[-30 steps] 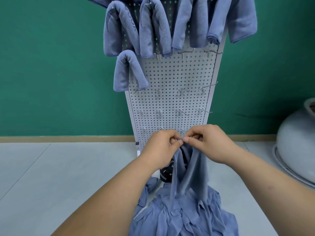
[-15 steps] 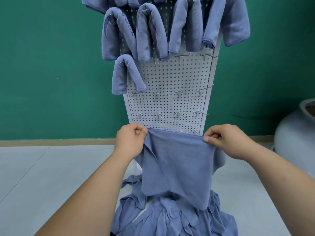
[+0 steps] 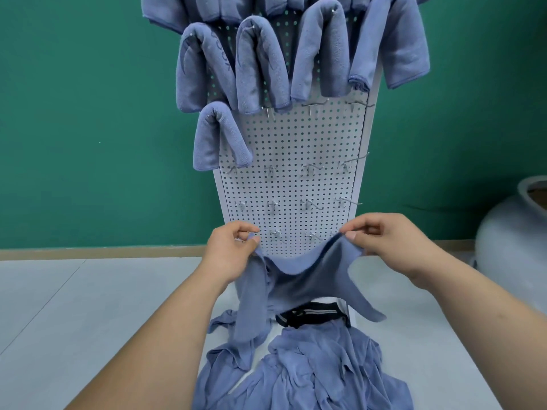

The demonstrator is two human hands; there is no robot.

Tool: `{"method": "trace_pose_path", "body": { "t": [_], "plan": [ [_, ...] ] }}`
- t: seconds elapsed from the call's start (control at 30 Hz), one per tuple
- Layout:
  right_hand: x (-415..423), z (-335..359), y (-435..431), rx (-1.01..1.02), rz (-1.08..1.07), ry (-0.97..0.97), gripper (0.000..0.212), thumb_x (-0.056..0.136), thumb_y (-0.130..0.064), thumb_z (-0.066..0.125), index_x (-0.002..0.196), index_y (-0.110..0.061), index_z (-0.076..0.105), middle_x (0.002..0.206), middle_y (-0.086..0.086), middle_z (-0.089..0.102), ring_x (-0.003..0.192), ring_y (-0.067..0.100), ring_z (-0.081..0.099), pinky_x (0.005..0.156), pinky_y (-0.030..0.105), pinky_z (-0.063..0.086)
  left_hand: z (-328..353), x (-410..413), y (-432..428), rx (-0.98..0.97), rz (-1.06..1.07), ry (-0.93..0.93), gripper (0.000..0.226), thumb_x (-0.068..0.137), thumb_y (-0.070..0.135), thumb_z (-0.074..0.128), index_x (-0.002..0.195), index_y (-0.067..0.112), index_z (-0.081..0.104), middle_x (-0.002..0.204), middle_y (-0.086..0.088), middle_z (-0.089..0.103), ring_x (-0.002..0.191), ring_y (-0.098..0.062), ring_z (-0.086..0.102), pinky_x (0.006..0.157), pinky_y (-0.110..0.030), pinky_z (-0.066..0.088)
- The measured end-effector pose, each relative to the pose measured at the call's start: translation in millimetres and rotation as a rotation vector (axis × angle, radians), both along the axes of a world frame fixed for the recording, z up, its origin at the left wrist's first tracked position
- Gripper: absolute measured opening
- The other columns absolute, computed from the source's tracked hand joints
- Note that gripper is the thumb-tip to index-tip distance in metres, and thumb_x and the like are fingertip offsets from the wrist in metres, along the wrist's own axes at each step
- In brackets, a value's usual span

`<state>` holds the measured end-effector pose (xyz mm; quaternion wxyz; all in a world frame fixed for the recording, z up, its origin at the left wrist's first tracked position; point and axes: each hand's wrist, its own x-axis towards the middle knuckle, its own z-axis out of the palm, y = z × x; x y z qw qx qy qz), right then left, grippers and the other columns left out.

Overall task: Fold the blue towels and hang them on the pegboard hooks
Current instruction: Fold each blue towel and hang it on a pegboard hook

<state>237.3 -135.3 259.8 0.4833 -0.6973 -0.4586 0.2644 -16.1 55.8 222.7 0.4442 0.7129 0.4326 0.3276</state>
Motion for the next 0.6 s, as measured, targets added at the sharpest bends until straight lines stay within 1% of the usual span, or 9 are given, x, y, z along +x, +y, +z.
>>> {"method": "trace_pose_path", "body": {
  "t": [0.1, 0.17, 0.2, 0.23, 0.3, 0.37, 0.43, 0.53, 0.6],
  "plan": [
    [-13.6, 6.0, 2.4, -0.050, 0.102, -0.001, 0.032, 0.095, 0.000, 0.071, 0.105, -0.028, 0.083, 0.099, 0.005, 0.080, 0.093, 0.021, 0.074, 0.098, 0.044, 0.061, 6.5, 4.6, -11.4, -0.045, -0.117, -0.037, 0.024, 0.095, 0.008, 0.075, 0.100, 0.031, 0.077, 0.105, 0.000, 0.063, 0.074, -0.020, 0.057, 0.073, -0.030, 0.052],
    [-22.5, 9.9, 3.0, -0.072, 0.163, -0.012, 0.049, 0.091, 0.015, 0.062, 0.109, -0.027, 0.082, 0.106, -0.005, 0.081, 0.104, 0.018, 0.075, 0.098, 0.035, 0.060, 10.4, 7.3, -18.9, -0.061, -0.176, -0.056, 0.027, 0.095, 0.006, 0.074, 0.104, 0.031, 0.077, 0.107, 0.002, 0.065, 0.075, -0.016, 0.062, 0.071, -0.021, 0.052],
    [-26.7, 11.1, 3.7, -0.069, 0.176, -0.045, 0.052, 0.090, 0.017, 0.061, 0.110, -0.026, 0.081, 0.107, -0.008, 0.081, 0.105, 0.014, 0.075, 0.096, 0.030, 0.059, 12.6, 8.9, -22.8, -0.070, -0.197, -0.069, 0.028, 0.095, 0.005, 0.075, 0.106, 0.031, 0.077, 0.109, 0.001, 0.067, 0.075, -0.013, 0.064, 0.073, -0.018, 0.052],
    [-30.5, 11.7, 4.8, -0.056, 0.174, -0.090, 0.047, 0.090, 0.015, 0.064, 0.109, -0.025, 0.081, 0.106, -0.010, 0.080, 0.103, 0.010, 0.075, 0.093, 0.025, 0.059, 14.2, 10.8, -26.0, -0.082, -0.214, -0.089, 0.029, 0.094, 0.005, 0.075, 0.108, 0.030, 0.076, 0.111, 0.000, 0.069, 0.073, -0.011, 0.065, 0.076, -0.019, 0.053],
    [-35.5, 10.1, 7.6, -0.016, 0.142, -0.173, 0.031, 0.091, 0.002, 0.074, 0.104, -0.025, 0.083, 0.099, -0.012, 0.081, 0.094, 0.006, 0.075, 0.087, 0.018, 0.058, 15.4, 14.8, -31.7, -0.113, -0.250, -0.146, 0.029, 0.093, 0.005, 0.076, 0.110, 0.028, 0.075, 0.111, -0.002, 0.072, 0.075, -0.011, 0.067, 0.084, -0.027, 0.057],
    [-38.5, 5.7, 10.4, 0.013, 0.119, -0.213, 0.019, 0.090, -0.008, 0.080, 0.097, -0.025, 0.083, 0.092, -0.011, 0.080, 0.085, 0.007, 0.074, 0.082, 0.019, 0.057, 14.6, 19.0, -36.0, -0.148, -0.283, -0.194, 0.029, 0.092, 0.006, 0.077, 0.112, 0.026, 0.075, 0.109, -0.005, 0.075, 0.082, -0.016, 0.070, 0.093, -0.036, 0.059],
    [-41.2, 2.3, 12.8, 0.035, 0.113, -0.241, 0.010, 0.089, -0.016, 0.083, 0.088, -0.026, 0.082, 0.085, -0.009, 0.079, 0.078, 0.008, 0.072, 0.077, 0.020, 0.055, 12.8, 23.3, -40.8, -0.182, -0.325, -0.229, 0.029, 0.093, 0.003, 0.077, 0.114, 0.022, 0.074, 0.103, -0.005, 0.077, 0.085, -0.019, 0.069, 0.096, -0.037, 0.057],
    [-45.1, -0.5, 14.7, 0.025, 0.096, -0.281, 0.011, 0.087, -0.030, 0.086, 0.079, -0.027, 0.078, 0.076, -0.009, 0.075, 0.067, 0.006, 0.064, 0.069, 0.020, 0.051, 11.9, 29.8, -48.5, -0.203, -0.367, -0.262, 0.027, 0.093, 0.000, 0.075, 0.113, 0.018, 0.073, 0.090, 0.000, 0.075, 0.086, -0.019, 0.066, 0.095, -0.033, 0.056],
    [-46.1, -3.6, 15.6, 0.000, 0.074, -0.332, 0.019, 0.085, -0.037, 0.087, 0.074, -0.026, 0.075, 0.069, -0.010, 0.071, 0.060, 0.003, 0.056, 0.061, 0.018, 0.045, 11.6, 33.5, -52.7, -0.205, -0.383, -0.287, 0.025, 0.093, 0.000, 0.075, 0.112, 0.017, 0.074, 0.093, -0.008, 0.076, 0.087, -0.020, 0.068, 0.097, -0.035, 0.057]
  ]
}}
